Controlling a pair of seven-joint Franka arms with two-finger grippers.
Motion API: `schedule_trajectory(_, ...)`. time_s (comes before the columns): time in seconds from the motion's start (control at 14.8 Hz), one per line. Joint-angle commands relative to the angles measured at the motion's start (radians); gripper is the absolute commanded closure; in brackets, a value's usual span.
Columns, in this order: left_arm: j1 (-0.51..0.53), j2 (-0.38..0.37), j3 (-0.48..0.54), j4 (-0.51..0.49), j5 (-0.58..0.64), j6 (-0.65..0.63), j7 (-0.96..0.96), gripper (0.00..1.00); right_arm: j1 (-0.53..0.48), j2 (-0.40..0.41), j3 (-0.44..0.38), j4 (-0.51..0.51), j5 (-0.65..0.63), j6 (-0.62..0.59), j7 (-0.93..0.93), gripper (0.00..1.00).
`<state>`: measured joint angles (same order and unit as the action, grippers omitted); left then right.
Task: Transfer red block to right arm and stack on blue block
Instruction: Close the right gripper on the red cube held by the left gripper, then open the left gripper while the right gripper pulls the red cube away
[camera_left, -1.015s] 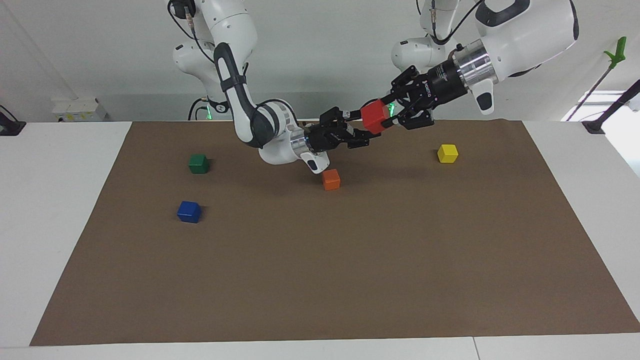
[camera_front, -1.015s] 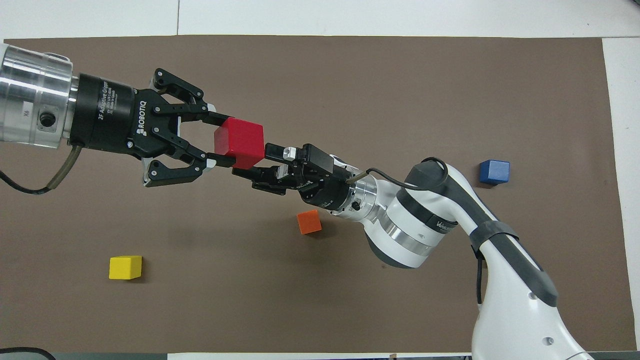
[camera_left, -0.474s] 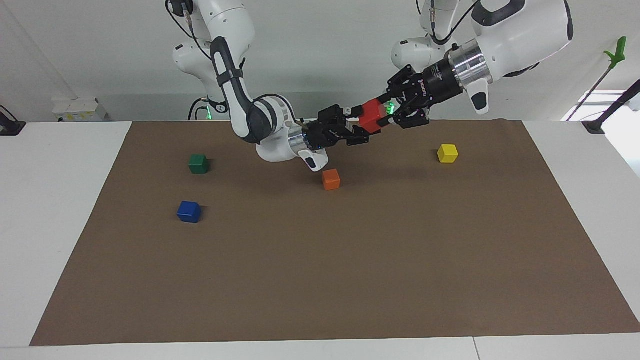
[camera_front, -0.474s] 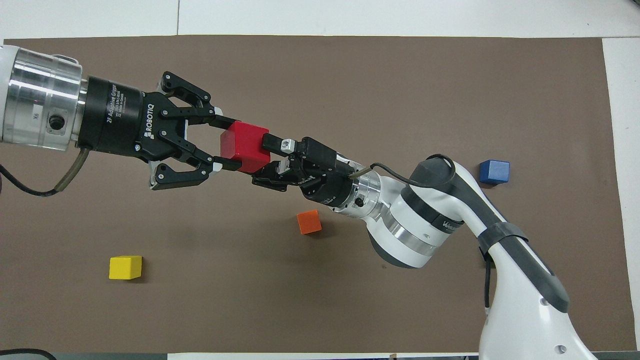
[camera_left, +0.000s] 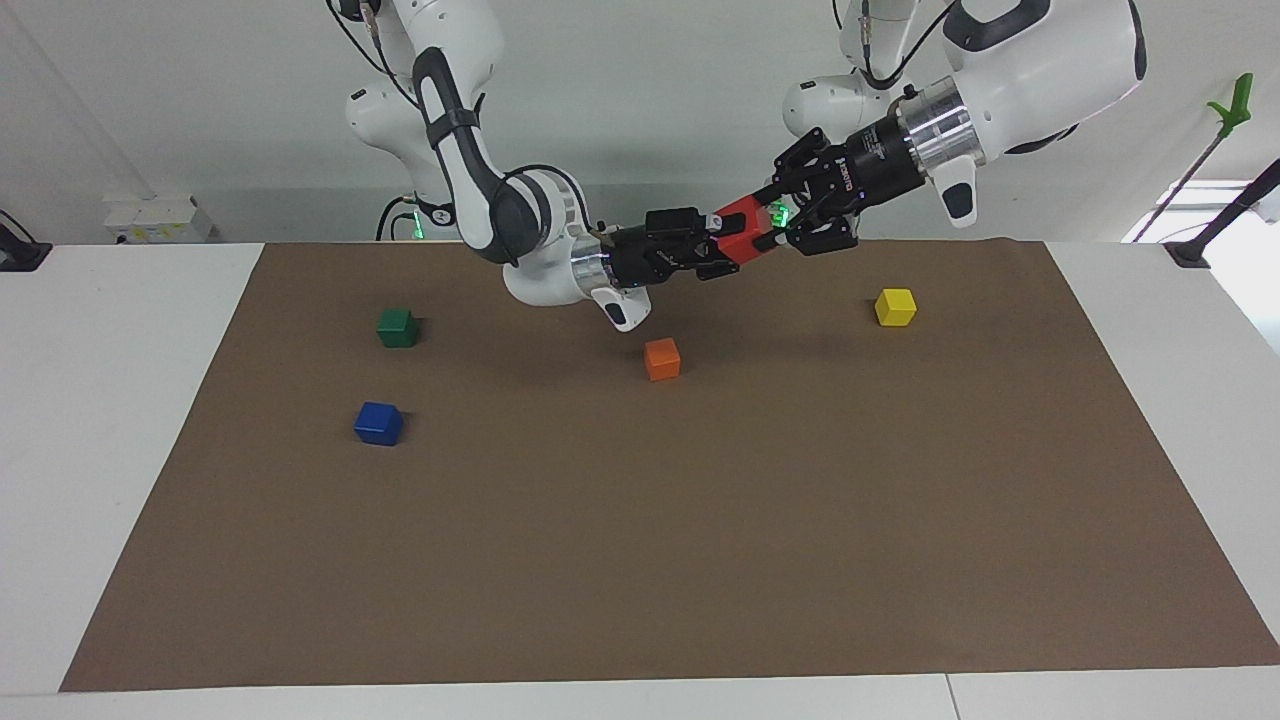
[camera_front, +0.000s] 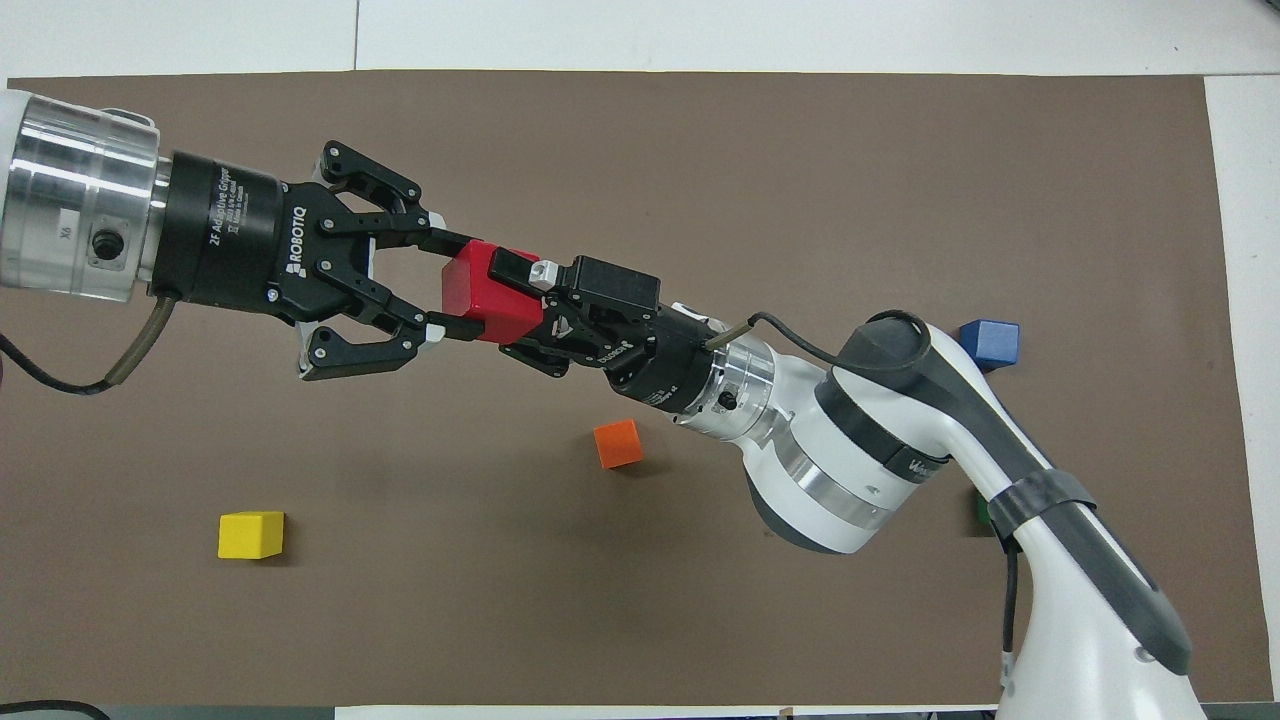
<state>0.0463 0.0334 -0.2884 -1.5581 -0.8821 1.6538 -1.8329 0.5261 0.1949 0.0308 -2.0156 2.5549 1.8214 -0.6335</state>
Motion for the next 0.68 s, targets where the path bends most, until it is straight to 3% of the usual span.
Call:
schedule_trajectory(0.0,-0.006,-0.027,0.008,-0.033,0.008,0.001,-0.002,0.99,-0.003,-0.035,0.006,-0.008,0.074,0.016,0.026,1.00)
schedule_trajectory(0.41,-0.011,-0.029,0.008,-0.034,0.009,0.001,-0.003,0.98,-0.005,-0.035,0.004,-0.006,0.073,0.013,0.021,1.00)
schedule_trajectory(0.47,-0.011,-0.029,0.008,-0.034,0.009,0.001,0.000,0.82,-0.006,-0.035,0.004,-0.006,0.073,0.012,0.021,1.00)
schedule_trajectory(0.54,-0.011,-0.027,0.008,-0.034,0.009,0.003,0.000,0.51,-0.006,-0.035,0.004,-0.005,0.073,0.010,0.021,1.00)
schedule_trajectory(0.61,-0.011,-0.029,0.008,-0.034,0.009,0.003,0.000,0.01,-0.008,-0.035,0.004,-0.005,0.073,0.009,0.021,1.00)
